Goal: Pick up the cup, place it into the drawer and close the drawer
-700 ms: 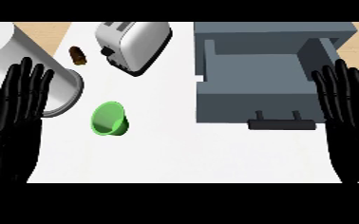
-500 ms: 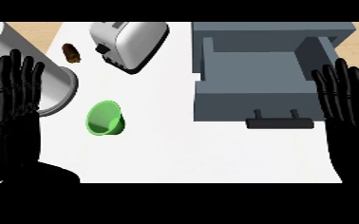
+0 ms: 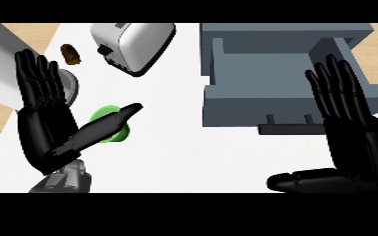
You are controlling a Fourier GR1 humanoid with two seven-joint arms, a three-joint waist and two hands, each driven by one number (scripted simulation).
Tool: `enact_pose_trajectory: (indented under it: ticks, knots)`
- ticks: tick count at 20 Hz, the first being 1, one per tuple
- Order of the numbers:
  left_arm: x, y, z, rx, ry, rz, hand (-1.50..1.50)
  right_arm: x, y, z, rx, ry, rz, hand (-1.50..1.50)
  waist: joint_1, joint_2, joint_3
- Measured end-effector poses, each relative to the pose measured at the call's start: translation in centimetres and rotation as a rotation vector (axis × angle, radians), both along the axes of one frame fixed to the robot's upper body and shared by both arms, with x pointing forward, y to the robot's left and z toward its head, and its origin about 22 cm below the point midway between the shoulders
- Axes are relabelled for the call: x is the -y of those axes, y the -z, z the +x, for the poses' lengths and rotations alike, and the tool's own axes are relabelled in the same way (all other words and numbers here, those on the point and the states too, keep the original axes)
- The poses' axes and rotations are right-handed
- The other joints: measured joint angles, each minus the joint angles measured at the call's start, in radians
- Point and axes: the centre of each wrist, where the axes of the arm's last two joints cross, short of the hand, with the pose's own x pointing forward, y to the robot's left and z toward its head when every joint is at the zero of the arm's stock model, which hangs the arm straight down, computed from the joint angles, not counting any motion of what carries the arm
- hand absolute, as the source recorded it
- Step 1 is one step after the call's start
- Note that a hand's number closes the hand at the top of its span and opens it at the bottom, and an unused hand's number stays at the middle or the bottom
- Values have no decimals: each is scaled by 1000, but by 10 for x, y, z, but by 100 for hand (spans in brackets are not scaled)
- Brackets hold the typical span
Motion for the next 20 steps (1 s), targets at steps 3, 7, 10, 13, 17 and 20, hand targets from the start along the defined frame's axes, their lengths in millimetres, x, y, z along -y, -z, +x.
enact_pose_trajectory:
  ticks: [3, 7, 10, 13, 17, 20]
  knots:
    - [15, 3, 7, -3, -10, -29, -150, 0, 3, 0, -6, -1, 0, -150, 1, 0, 0]
    - [21, 9, 14, -3, -18, -43, -150, 4, 2, 1, -13, 6, 3, -150, 2, 0, -1]
    - [20, 14, 15, -4, -26, -46, -150, 6, 0, 3, -12, 0, 3, -150, 3, 0, -1]
    - [22, 14, 21, -16, -39, -52, -150, 0, 0, 7, -8, -4, 4, -150, 4, 0, -1]
    - [22, 14, 21, -31, -58, -59, -150, -2, -5, 3, -4, 5, 12, -150, 4, -1, -1]
    - [18, 23, 18, -45, -75, -68, -150, -1, -3, 3, 1, 6, 10, -150, 4, -1, -1]
